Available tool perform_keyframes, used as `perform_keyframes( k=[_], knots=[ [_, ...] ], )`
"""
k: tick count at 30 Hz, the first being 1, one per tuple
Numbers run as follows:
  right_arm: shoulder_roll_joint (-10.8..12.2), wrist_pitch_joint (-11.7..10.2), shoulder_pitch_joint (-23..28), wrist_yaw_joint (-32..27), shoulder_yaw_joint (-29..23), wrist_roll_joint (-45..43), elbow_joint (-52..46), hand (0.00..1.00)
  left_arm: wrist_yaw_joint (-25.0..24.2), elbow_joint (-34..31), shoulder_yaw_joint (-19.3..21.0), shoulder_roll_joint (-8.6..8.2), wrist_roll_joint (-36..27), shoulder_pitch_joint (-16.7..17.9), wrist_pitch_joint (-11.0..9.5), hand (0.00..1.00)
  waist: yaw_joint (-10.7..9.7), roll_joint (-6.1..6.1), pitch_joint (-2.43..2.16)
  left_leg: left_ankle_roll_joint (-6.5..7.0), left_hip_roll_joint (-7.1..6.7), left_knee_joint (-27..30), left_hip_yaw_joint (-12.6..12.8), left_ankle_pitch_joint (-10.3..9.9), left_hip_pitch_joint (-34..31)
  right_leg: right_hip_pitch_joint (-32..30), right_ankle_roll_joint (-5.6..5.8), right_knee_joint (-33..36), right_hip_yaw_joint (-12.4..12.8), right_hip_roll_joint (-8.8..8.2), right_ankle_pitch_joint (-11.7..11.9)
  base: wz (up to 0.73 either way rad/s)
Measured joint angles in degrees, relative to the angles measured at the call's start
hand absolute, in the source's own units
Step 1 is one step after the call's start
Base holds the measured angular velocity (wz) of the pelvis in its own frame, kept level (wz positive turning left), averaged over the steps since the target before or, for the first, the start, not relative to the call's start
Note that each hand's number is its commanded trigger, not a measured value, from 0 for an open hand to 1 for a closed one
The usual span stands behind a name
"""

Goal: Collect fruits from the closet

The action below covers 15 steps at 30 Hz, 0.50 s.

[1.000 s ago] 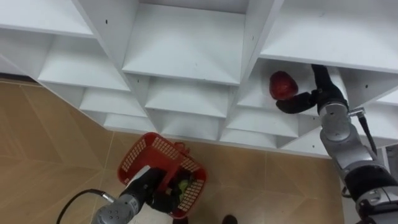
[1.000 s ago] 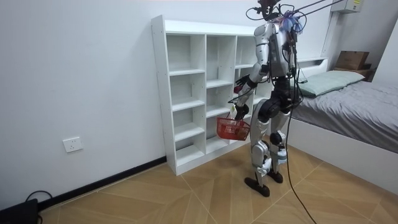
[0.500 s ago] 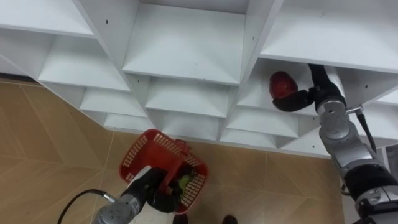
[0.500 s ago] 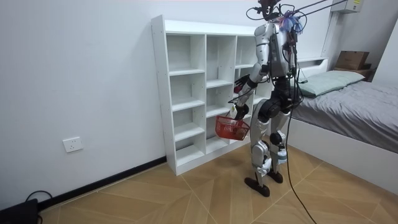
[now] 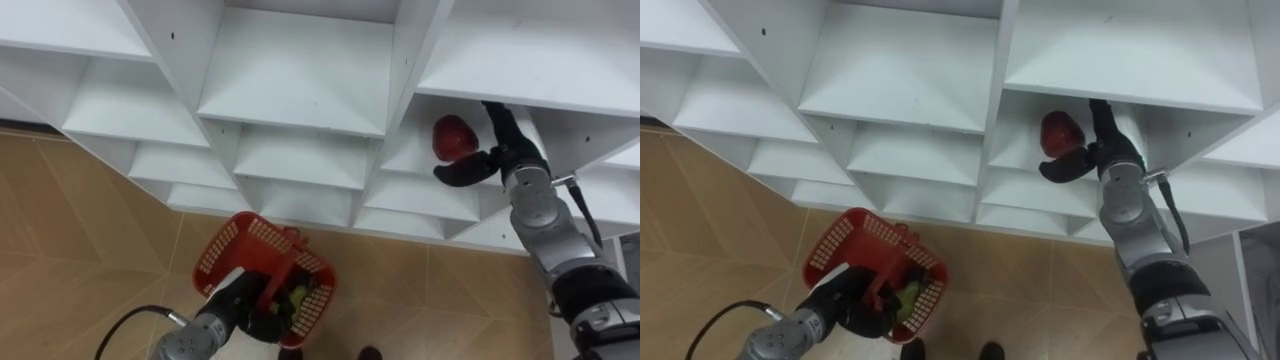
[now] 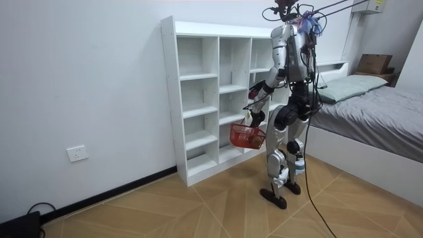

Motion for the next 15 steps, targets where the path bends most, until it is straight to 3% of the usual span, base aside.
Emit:
perform_keyframes(
  k=[15],
  knots=[
    [0.4, 0.0, 0.0, 0.1, 0.1, 0.1, 0.0, 0.00, 0.0, 0.0, -0.1, -0.47, -1.2, -0.1, -0.1, 1.00, 0.0, -0.13, 0.11, 0.00, -0.01, 0.0, 0.2, 0.0, 0.0, 0.0, 0.00, 0.0, 0.0, 0.00, 0.0, 0.00]
  ],
)
